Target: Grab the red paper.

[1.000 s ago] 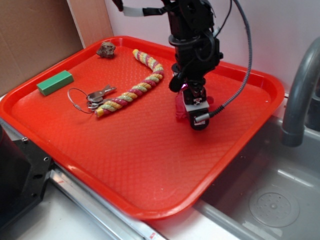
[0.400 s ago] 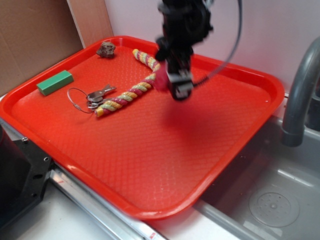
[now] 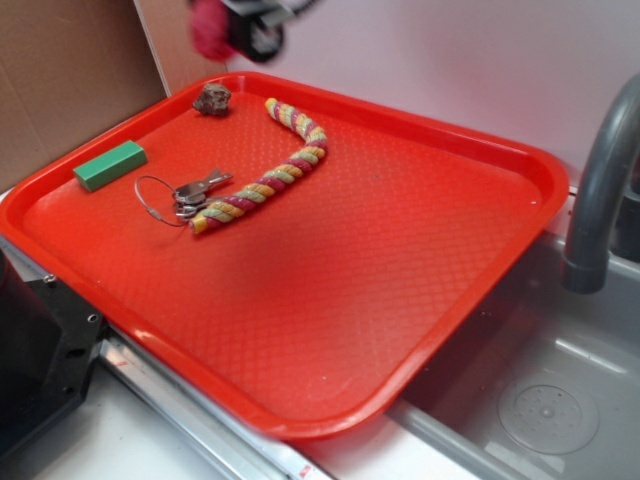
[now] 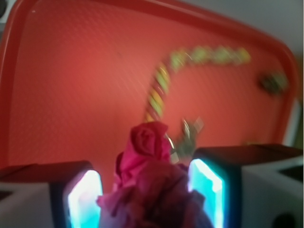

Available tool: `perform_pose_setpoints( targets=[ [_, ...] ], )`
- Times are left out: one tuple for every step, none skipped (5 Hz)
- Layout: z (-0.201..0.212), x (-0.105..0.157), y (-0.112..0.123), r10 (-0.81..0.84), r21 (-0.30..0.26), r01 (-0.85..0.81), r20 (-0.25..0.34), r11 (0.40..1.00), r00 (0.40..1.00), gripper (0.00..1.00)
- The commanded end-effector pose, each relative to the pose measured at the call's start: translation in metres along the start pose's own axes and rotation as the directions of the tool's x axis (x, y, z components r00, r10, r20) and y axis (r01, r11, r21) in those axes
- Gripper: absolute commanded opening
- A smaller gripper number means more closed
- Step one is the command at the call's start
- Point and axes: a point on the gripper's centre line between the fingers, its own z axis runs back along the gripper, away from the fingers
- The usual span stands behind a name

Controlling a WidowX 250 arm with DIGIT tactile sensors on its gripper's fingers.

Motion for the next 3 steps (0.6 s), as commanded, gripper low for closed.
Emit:
perform_pose_setpoints(
  targets=[
    [0.06,-0.0287,0.0087,0.09,0.137,-0.126,0.242,0.982,0.966,0.0],
    [0.058,-0.0298,0.0107,0.058,0.115,-0.096,0.297,0.989,0.953,0.0],
    [0.0558,-0.0274,0.0086,0.057,0.105,-0.089,0.277,0.99,0.959,0.0]
  ],
)
